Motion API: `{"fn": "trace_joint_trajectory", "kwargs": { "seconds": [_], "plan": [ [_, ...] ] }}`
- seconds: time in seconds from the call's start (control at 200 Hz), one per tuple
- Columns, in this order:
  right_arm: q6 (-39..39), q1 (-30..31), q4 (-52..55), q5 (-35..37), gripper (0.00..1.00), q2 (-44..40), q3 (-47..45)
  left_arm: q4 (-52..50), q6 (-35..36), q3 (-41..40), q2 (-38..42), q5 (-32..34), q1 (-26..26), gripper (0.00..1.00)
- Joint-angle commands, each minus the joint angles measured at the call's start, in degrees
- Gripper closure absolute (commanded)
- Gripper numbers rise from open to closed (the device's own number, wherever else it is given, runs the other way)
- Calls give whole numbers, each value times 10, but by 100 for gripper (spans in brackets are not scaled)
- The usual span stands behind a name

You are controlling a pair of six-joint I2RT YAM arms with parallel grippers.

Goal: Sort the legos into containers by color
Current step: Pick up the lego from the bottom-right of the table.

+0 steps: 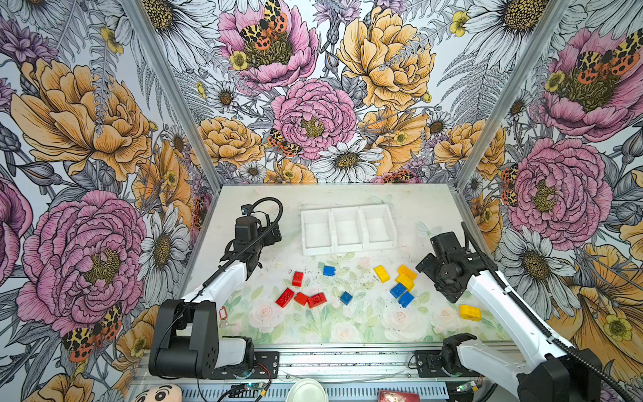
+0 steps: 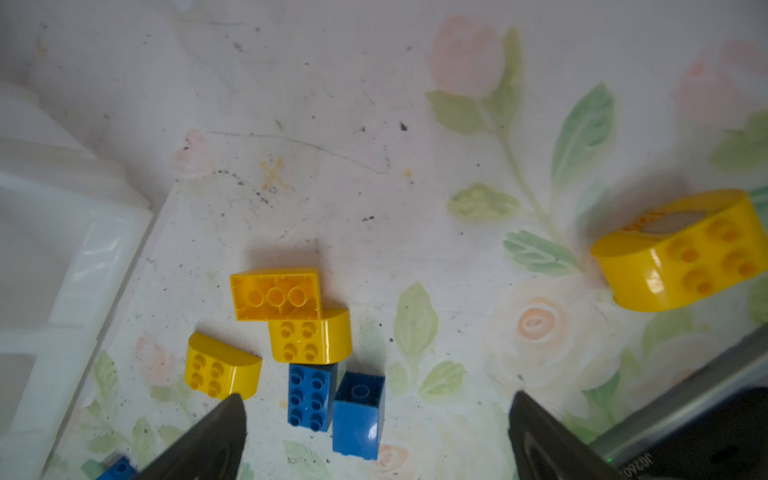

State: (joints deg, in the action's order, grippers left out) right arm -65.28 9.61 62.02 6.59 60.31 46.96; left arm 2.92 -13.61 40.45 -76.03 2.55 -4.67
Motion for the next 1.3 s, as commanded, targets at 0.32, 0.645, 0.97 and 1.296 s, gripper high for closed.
{"fn": "trace_joint_trajectory", "kwargs": {
  "seconds": [0.32,0.645,0.97,1.296],
  "plan": [
    [-11,-236,68,-4,1,-3,-30,-14,-8,18,4,-20,-3,1],
    [18,-376,61,-8,1,-12,-50,-22,-7,34,-7,-28,-5,1],
    [29,-443,-30,-31,7,23,-101,-26,-7,33,-5,-25,-9,1],
    [38,-449,-100,-38,12,77,-105,-26,-8,28,-3,-19,-12,1]
  ]
}}
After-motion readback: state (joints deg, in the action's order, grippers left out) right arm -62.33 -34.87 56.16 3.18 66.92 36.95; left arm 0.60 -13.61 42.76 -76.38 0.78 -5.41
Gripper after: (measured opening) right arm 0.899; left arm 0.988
